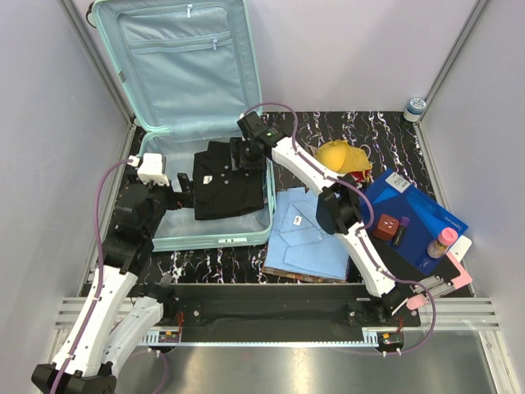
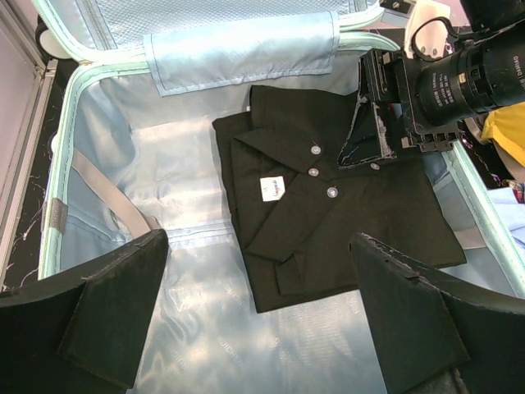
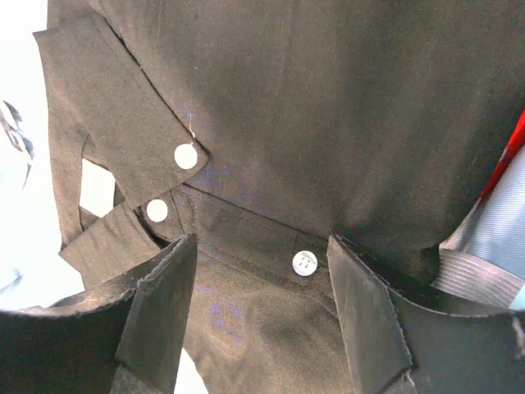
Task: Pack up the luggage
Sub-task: Place the clothes in the luggage.
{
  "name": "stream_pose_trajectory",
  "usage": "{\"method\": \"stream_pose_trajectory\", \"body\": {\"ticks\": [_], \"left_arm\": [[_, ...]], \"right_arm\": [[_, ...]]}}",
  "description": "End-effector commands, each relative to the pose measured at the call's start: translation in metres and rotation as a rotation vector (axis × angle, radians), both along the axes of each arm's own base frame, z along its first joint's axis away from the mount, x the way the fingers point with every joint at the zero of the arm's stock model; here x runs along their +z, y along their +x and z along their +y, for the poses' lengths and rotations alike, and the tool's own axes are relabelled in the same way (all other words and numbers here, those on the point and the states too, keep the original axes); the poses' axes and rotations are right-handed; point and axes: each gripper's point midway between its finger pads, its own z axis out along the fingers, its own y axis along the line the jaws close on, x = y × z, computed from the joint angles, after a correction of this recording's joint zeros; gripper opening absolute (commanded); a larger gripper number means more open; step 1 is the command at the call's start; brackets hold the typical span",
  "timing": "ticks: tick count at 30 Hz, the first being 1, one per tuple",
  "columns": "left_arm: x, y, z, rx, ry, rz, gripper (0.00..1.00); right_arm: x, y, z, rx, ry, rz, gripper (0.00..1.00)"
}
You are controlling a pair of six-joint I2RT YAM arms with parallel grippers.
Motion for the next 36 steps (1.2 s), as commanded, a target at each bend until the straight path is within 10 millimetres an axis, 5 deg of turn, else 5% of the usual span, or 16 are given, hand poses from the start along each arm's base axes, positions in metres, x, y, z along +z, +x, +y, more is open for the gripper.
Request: {"method": "stream_pose_trajectory", "body": {"ticks": [1,6,10,16,18,19,21,22,23,24,25,26,28,29,31,36], "left_arm": [[0.004,0.002,-0.002,-0.004,-0.008,-0.024,0.99],[0.005,0.003,-0.002,-0.005,-0.009,-0.026,0.99],[0.005,0.003,-0.001,0.000,-0.009,-0.026,0.99],[0.006,0.004,-0.004,-0.008,-0.024,-0.027,0.99],[0.007,0.004,-0.005,-0.009,-0.028,-0.027,0.99],[0.006,0.004,-0.005,-0.009,-0.027,-0.026,0.99],[0.006,0.004,-0.005,-0.010,-0.026,-0.028,0.99],[0.006,0.004,-0.005,-0.010,-0.025,-0.025,0.99],[0.006,0.004,-0.004,-0.008,-0.025,-0.025,0.99],[0.005,0.004,-0.005,-0.012,-0.025,-0.023,0.99],[0.004,0.005,-0.006,-0.014,-0.023,-0.020,0.99],[0.003,0.005,-0.006,-0.018,-0.022,-0.017,0.99],[0.004,0.004,-0.009,-0.032,-0.020,-0.019,0.99],[0.004,0.005,-0.009,-0.035,-0.019,-0.017,0.99],[0.004,0.005,-0.011,-0.043,-0.020,-0.017,0.99],[0.002,0.005,-0.014,-0.062,-0.018,-0.011,0.99]], "right_arm": [[-0.013,-0.015,-0.027,-0.016,-0.103,0.074,0.72],[0.036,-0.021,-0.004,0.074,0.029,0.033,0.74],[0.101,-0.032,0.008,0.145,0.159,-0.036,0.77],[0.174,-0.047,-0.012,0.151,0.202,-0.156,0.80],[0.164,-0.052,-0.026,0.137,0.158,-0.135,0.81],[0.176,-0.056,-0.039,0.115,0.146,-0.161,0.81],[0.142,-0.063,-0.063,0.068,0.075,-0.097,0.81],[0.159,-0.071,-0.077,0.042,0.086,-0.129,0.81],[0.122,-0.080,-0.093,0.008,0.053,-0.059,0.81],[0.116,-0.082,-0.110,-0.033,0.056,-0.040,0.81],[0.129,-0.092,-0.127,-0.064,0.086,-0.055,0.81],[0.094,-0.108,-0.148,-0.109,0.044,0.022,0.81],[0.098,-0.120,-0.184,-0.188,0.042,0.009,0.81],[0.074,-0.138,-0.200,-0.215,0.010,0.066,0.81],[0.077,-0.150,-0.223,-0.269,0.024,0.058,0.81],[0.037,-0.192,-0.268,-0.377,-0.013,0.175,0.78]]}}
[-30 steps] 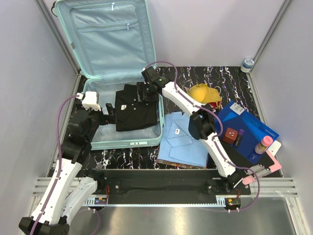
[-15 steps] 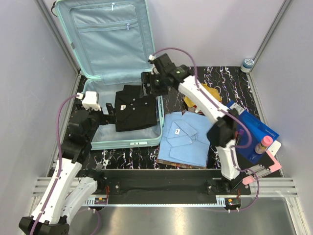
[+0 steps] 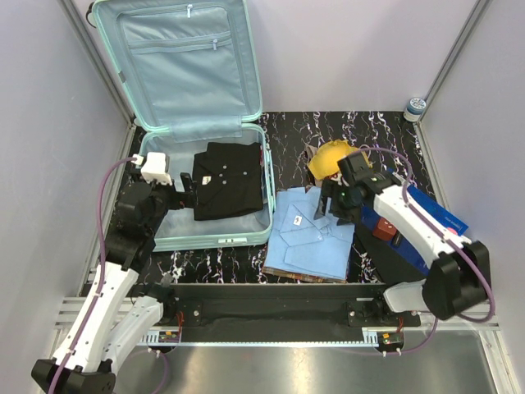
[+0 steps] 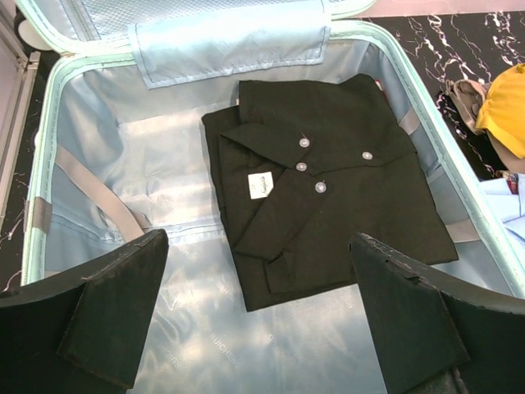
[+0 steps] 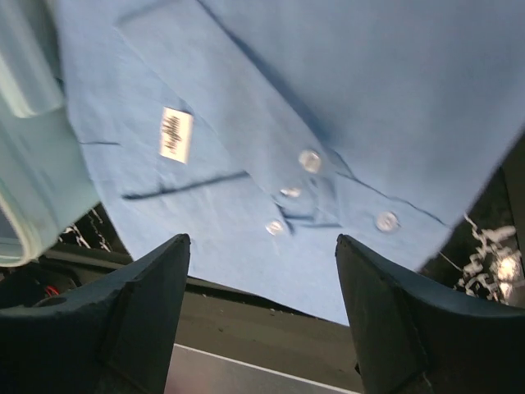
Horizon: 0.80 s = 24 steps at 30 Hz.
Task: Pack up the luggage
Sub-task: Pick up the clothes at the center of the board.
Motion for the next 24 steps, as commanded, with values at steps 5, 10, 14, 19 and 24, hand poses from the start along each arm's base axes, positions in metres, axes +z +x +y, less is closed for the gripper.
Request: {"method": "stream_pose_trajectory", "body": {"ticks": [5,10,14,19,24], "left_arm": [[0.007,0.002,-0.011,-0.053,-0.014,-0.030,0.99],[0.005,0.002,-0.013,-0.065,-0.012,-0.026,0.99],[0.006,0.002,-0.014,-0.068,-0.013,-0.029,0.99],[0.007,0.002,-0.014,-0.067,-0.012,-0.030,0.99],[0.006,0.001,-0.014,-0.069,-0.011,-0.029,0.99]], "right_arm": [[-0.022,-0.031,-0.044,-0.145,0.004,0.038,0.75],[-0.032,-0.032,-0.060,-0.184,-0.016,0.063,0.74],[-0.044,-0.031,-0.071,-0.199,-0.031,0.087,0.70],[-0.050,-0.027,-0.072,-0.211,-0.020,0.096,0.70],[-0.059,-0.027,-0.075,-0.219,-0.020,0.105,0.69]]}}
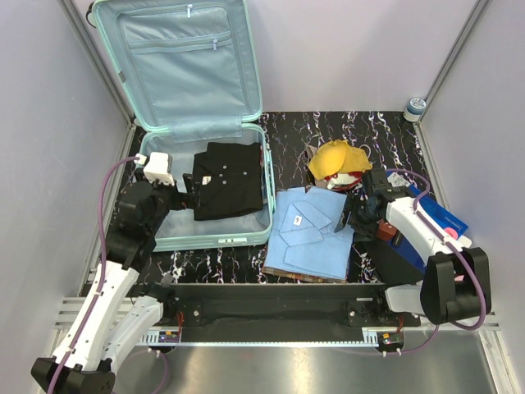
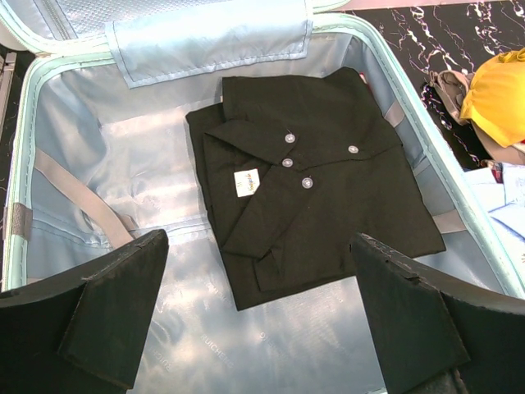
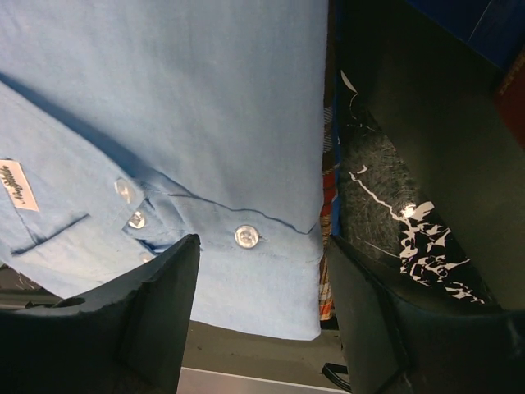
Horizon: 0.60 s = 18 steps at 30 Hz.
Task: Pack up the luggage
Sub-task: Pick up the clothes at the center of the board.
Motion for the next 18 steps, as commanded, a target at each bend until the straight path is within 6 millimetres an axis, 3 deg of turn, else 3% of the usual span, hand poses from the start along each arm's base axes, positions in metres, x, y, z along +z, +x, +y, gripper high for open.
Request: {"method": "stream_pose_trajectory", "body": {"ticks": [1,10,13,17,18], "left_arm": [[0.009,0.002,-0.005,-0.025,-0.007,-0.041,0.99],[0.009,0.002,-0.004,-0.019,-0.004,-0.042,0.99],[0.008,0.002,-0.004,-0.017,-0.003,-0.040,0.99],[0.009,0.002,-0.003,-0.014,-0.003,-0.044,0.99],[0.009,0.002,-0.003,-0.014,-0.003,-0.044,0.99]], "right_arm": [[-0.005,0.008,-0.001,0.002,0.010,-0.027,0.68],[-0.014,0.012,0.003,0.004,0.040,-0.022,0.60],[-0.012,0.012,0.006,0.011,0.052,-0.023,0.52],[-0.003,0.011,0.011,0.023,0.084,-0.033,0.32],[0.001,0.012,0.012,0.025,0.093,-0.044,0.23]]}}
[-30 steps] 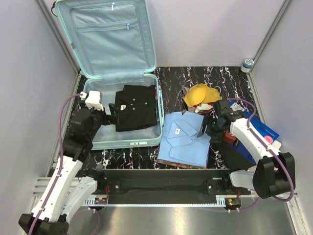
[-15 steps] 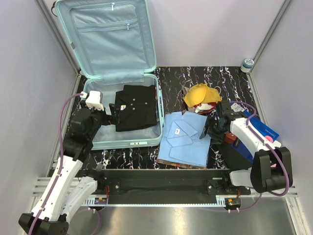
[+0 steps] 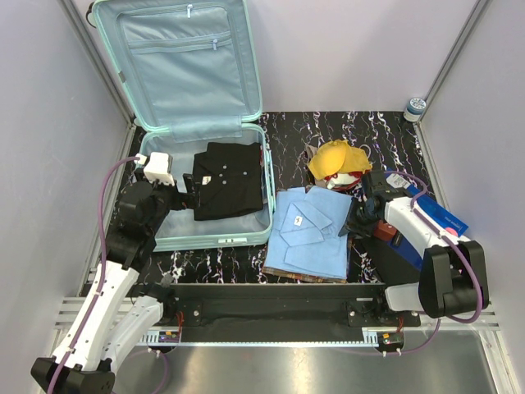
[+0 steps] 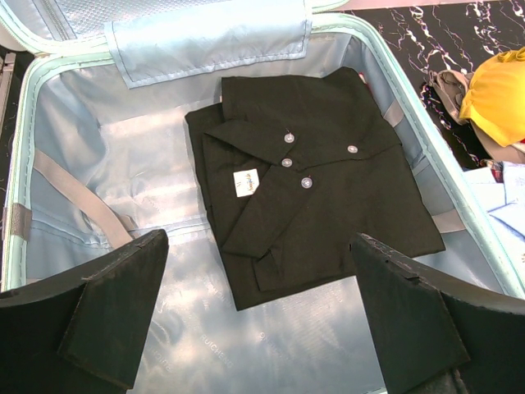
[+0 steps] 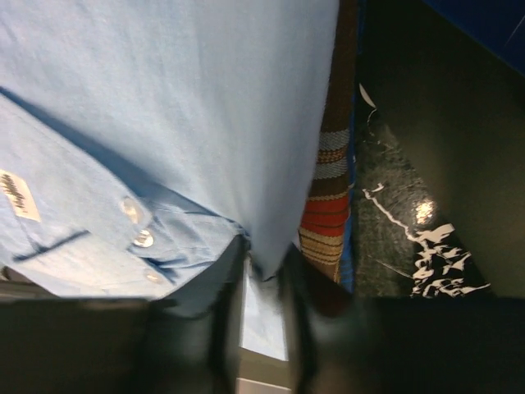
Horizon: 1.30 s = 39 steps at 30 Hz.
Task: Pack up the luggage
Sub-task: Pick up the clothes at the center of the board.
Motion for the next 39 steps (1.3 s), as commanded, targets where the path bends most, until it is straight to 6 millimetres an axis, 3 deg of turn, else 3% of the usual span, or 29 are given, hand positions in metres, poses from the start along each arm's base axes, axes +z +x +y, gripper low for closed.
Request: {"method": "stream_pose_trajectory", "body": {"ticks": [1,4,10,13,20,28,32,33,36,39], "left_arm": [[0.008,0.002,-0.003,-0.012,-0.003,-0.042,0.99],[0.009,0.002,-0.003,-0.014,-0.004,-0.042,0.99],[0.010,0.002,-0.002,-0.010,-0.003,-0.048,0.99],[0.011,0.001,-0.002,-0.010,-0.003,-0.050,0.99],[0.012,0.001,-0.002,-0.011,-0.005,-0.055,0.99],[0.012,0.000,-0.002,-0.010,-0.005,-0.055,0.99],[0.012,0.000,-0.001,-0.008,-0.004,-0.056,0.99],[0.013,0.000,-0.001,-0.010,-0.005,-0.057,0.99],[0.012,0.000,-0.001,-0.010,-0.005,-0.055,0.99],[0.012,0.000,-0.002,-0.012,-0.007,-0.055,0.99]], "right_arm": [[0.018,0.009,0.008,0.016,0.055,-0.062,0.17],[0.025,0.011,0.013,0.036,0.078,-0.080,0.05],[0.011,0.011,0.010,0.050,0.057,-0.044,0.03],[0.002,0.012,0.010,0.049,0.052,-0.028,0.07],[-0.016,0.009,0.008,0.047,0.034,0.017,0.33],[-0.028,0.002,0.003,0.035,0.011,0.060,0.42],[-0.025,0.003,0.008,0.047,0.039,0.055,0.29],[-0.022,0.003,0.010,0.052,0.048,0.051,0.17],[-0.007,0.005,0.015,0.066,0.082,0.027,0.00],[0.018,0.010,0.018,0.086,0.094,-0.018,0.00]]}}
